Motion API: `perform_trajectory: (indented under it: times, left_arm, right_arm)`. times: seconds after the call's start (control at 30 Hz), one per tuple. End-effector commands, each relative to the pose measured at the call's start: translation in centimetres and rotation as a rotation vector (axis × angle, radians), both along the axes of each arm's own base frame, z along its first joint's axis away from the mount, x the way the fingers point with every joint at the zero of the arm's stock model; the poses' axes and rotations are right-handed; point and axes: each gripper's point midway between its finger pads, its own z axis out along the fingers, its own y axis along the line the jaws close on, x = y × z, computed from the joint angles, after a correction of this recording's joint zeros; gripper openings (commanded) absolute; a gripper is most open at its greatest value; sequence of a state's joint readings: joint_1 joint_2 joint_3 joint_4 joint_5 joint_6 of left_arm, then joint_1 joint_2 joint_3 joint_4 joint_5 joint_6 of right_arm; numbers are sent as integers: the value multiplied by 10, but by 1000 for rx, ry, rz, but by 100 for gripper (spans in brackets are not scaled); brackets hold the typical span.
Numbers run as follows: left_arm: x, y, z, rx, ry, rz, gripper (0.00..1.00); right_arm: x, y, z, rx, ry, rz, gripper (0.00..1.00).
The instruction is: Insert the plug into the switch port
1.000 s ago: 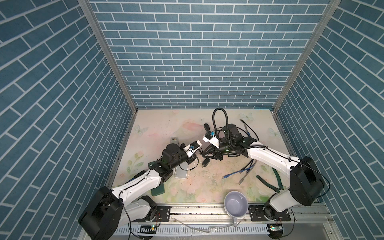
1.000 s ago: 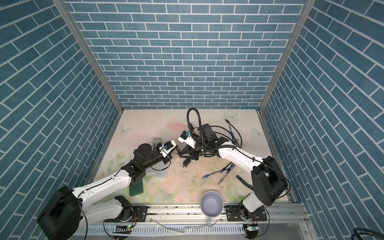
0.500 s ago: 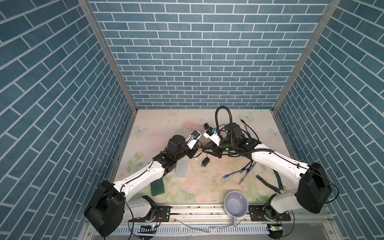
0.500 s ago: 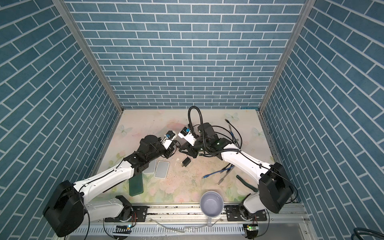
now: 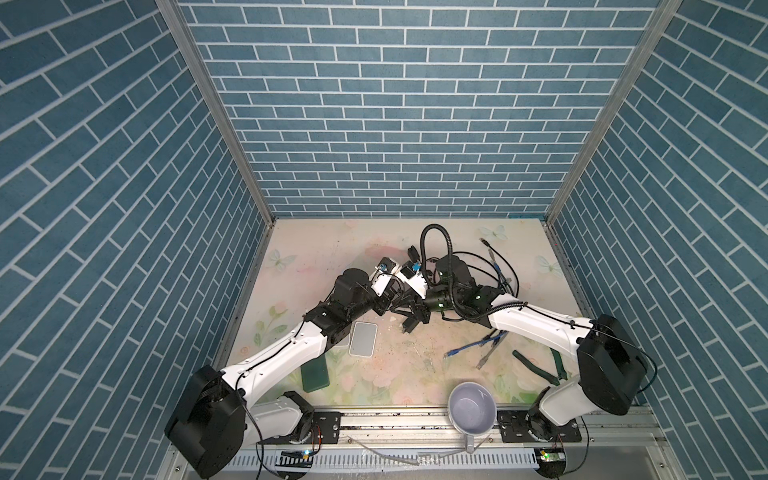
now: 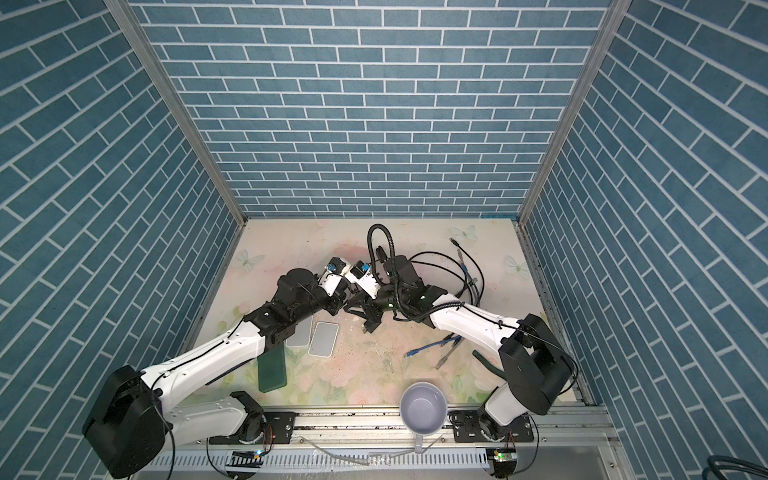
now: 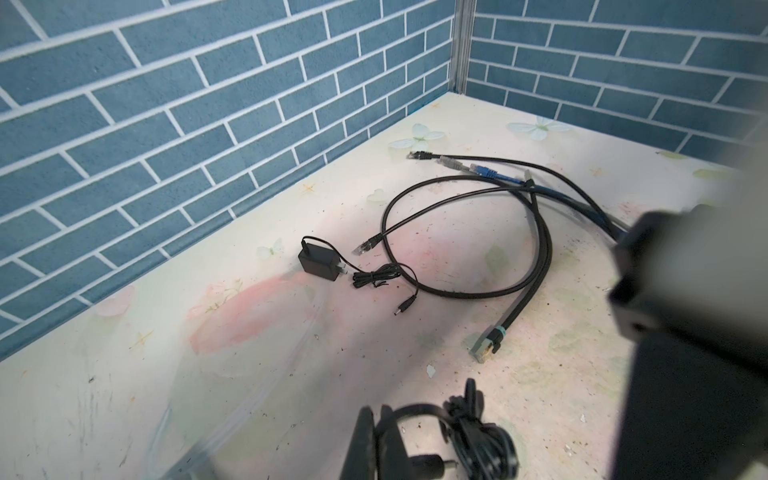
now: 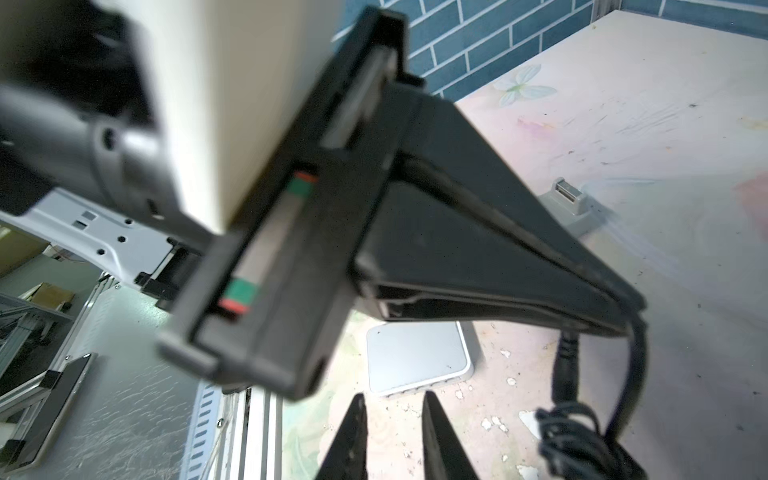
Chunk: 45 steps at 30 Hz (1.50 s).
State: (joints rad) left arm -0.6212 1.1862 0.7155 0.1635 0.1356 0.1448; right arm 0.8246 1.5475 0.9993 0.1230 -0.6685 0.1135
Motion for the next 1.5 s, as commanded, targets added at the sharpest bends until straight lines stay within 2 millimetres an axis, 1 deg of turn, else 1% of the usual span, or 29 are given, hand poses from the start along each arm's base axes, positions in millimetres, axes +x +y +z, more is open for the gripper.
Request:
perform_trajectory:
  times: [0.0, 0.23, 0.37, 0.57, 0.63, 0.8, 0.97, 1.03, 1.13, 1.37, 1.47]
  left_arm:
    - [-10, -7, 8, -17, -10, -57, 0]
    - [-23, -16, 1, -6, 21, -145, 0]
    - [-31, -18, -4, 15, 47, -189, 0]
    - [-36, -19, -9, 25, 75, -217, 0]
    - [-37, -20, -11, 29, 86, -221, 0]
    - [-37, -21, -15, 35, 100, -227, 0]
    - [-36, -21, -13, 36, 100, -224, 0]
    - [-35, -21, -13, 42, 103, -220, 0]
    - [-33, -22, -15, 45, 108, -217, 0]
    - [-29, -30, -14, 8, 118, -229, 0]
    - [-27, -30, -12, 1, 104, -220, 0]
  right_arm:
    - [17, 2, -2, 24, -22, -92, 24]
    - [44, -6, 1, -5, -119, -221, 24]
    - [57, -11, 0, -26, -130, -261, 24]
    - [57, -10, -9, -65, -124, -243, 24]
    - [58, -11, -8, -67, -126, -244, 24]
    - [63, -18, -11, -110, -141, -285, 24]
    - [68, -27, -18, -169, -164, -324, 25]
    - [68, -31, -19, -181, -174, -327, 25]
    - [61, -29, -11, -154, -185, -292, 25]
    - [42, -10, 6, -54, -135, -163, 26]
    - [38, -8, 9, -36, -114, -142, 26]
